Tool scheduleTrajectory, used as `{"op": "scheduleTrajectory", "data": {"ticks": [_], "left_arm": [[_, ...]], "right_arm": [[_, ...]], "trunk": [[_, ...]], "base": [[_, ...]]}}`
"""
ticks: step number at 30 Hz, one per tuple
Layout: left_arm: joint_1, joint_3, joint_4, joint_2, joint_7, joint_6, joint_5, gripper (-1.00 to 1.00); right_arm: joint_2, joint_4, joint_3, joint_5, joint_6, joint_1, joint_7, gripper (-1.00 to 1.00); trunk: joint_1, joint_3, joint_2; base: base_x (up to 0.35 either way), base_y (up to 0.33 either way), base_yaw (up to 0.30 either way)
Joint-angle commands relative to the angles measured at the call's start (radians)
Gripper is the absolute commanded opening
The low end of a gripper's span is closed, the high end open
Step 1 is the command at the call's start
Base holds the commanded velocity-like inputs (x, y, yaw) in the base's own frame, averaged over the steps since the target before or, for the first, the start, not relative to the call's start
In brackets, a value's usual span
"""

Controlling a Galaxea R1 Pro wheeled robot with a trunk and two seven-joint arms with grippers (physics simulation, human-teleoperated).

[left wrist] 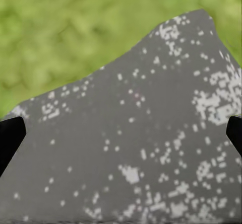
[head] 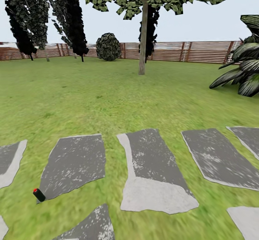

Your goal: Pick up the pesticide atomizer in the garden and spray insectifuge to fully cover both potted plants in the garden.

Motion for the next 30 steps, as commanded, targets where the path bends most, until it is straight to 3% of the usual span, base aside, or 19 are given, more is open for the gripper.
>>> {"op": "scheduleTrajectory", "data": {"ticks": [1, 20, 30], "left_arm": [[-0.001, 0.002, 0.001, 0.000, 0.000, -0.003, -0.001, 1.00], [-0.001, 0.003, 0.001, -0.002, 0.003, -0.003, -0.001, 1.00], [-0.001, 0.003, 0.001, -0.002, 0.003, -0.003, -0.001, 1.00]], "right_arm": [[0.000, 0.000, 0.000, 0.001, -0.003, 0.000, 0.000, 1.00], [0.000, 0.000, 0.000, 0.001, -0.003, 0.000, 0.000, 1.00], [-0.001, 0.000, 0.000, 0.002, -0.003, 0.000, 0.000, 1.00]], "trunk": [[0.000, -0.001, 0.000], [0.000, -0.001, 0.000], [0.000, -0.001, 0.000]], "base": [[0.000, 0.000, 0.278], [0.000, 0.000, 0.275], [0.165, -0.094, 0.041]]}}
